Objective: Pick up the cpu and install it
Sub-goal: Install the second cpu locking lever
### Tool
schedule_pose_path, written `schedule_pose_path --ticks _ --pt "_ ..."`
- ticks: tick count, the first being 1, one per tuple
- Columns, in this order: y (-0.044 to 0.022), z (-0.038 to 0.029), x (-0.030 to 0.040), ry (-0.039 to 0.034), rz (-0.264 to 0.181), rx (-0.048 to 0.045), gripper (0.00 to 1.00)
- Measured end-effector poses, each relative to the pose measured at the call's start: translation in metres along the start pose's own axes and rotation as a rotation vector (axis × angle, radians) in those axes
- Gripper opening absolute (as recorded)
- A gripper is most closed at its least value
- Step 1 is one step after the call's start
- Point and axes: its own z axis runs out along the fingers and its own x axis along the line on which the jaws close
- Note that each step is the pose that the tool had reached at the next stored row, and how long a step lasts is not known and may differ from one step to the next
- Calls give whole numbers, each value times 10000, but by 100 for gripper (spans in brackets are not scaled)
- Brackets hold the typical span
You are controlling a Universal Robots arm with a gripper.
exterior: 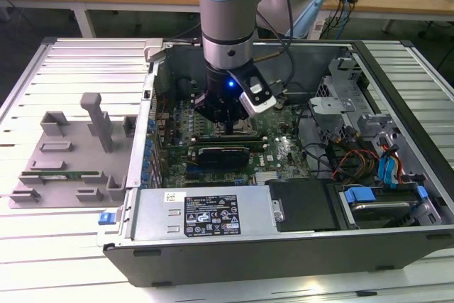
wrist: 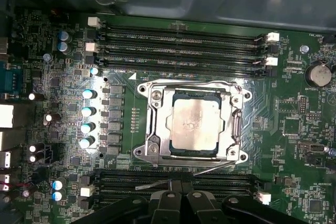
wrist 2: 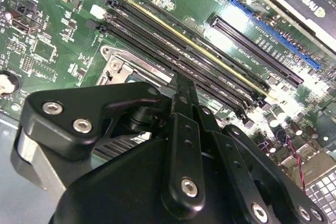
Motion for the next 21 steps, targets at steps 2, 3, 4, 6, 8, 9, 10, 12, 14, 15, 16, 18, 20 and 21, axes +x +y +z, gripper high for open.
schedule_pose_path --ticks 2,3,4,6,8,9,10,12,14,15,16,18,20,21 --pt "1 4 1 -1 199 11 11" --pt "1 5 1 -1 351 22 11" --pt "1 6 1 -1 499 32 11" --pt "5 4 77 -14 708 48 11" --pt "9 8 145 -47 707 47 11" --pt "10 25 185 -64 709 49 11" --pt "11 38 190 -71 730 51 11" --pt "11 67 198 -89 834 58 11" --pt "11 86 209 -119 913 62 11" --pt "12 90 219 -129 931 58 11" --pt "13 91 225 -130 946 59 11" --pt "13 104 253 -149 1022 68 11" --pt "15 126 281 -212 1051 68 11" --pt "16 131 291 -242 1057 68 11"
